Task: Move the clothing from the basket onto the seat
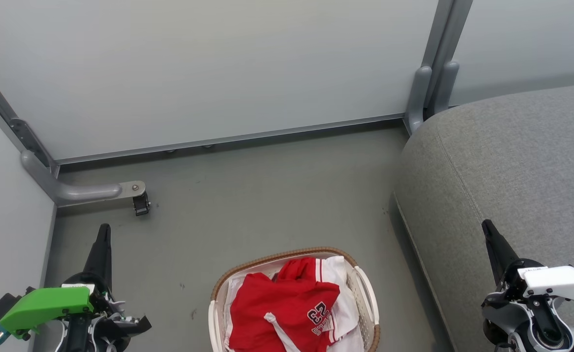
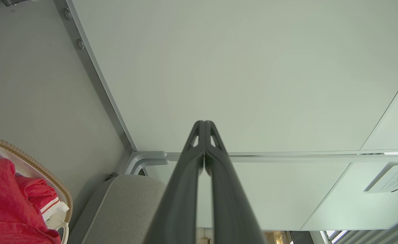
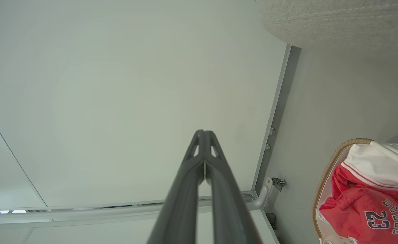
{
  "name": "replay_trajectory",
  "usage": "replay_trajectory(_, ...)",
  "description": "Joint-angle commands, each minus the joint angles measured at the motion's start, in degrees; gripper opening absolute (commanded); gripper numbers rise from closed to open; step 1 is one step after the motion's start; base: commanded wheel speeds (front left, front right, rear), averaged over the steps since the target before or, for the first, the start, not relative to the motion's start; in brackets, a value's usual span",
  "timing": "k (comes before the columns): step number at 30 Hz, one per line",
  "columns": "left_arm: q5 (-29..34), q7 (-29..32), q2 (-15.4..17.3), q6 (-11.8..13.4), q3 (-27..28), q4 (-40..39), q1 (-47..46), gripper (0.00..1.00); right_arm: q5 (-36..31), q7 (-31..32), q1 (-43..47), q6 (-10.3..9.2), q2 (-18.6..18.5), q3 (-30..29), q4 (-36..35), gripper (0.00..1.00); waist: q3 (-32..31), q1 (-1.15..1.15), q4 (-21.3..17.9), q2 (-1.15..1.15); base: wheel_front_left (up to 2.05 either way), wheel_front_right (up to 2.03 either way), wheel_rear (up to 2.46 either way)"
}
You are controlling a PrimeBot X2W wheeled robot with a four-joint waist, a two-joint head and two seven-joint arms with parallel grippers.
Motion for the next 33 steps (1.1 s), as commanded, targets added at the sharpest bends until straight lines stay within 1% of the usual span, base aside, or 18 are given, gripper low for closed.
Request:
replay_trajectory(1,0.3,0.0,0.0,0.0,0.0,0.0,0.8,0.00,0.0,0.2,0.8,0.03,-0.2,0.0,-0.1,0.00,0.0,0.00,0.0,0.00,0.00,0.00,0.00)
replay_trajectory(33,0.3,0.0,0.0,0.0,0.0,0.0,0.8,0.00,0.0,0.2,0.9,0.03,-0.2,0.0,-0.1,0.00,0.0,0.00,0.0,0.00,0.00,0.00,0.00)
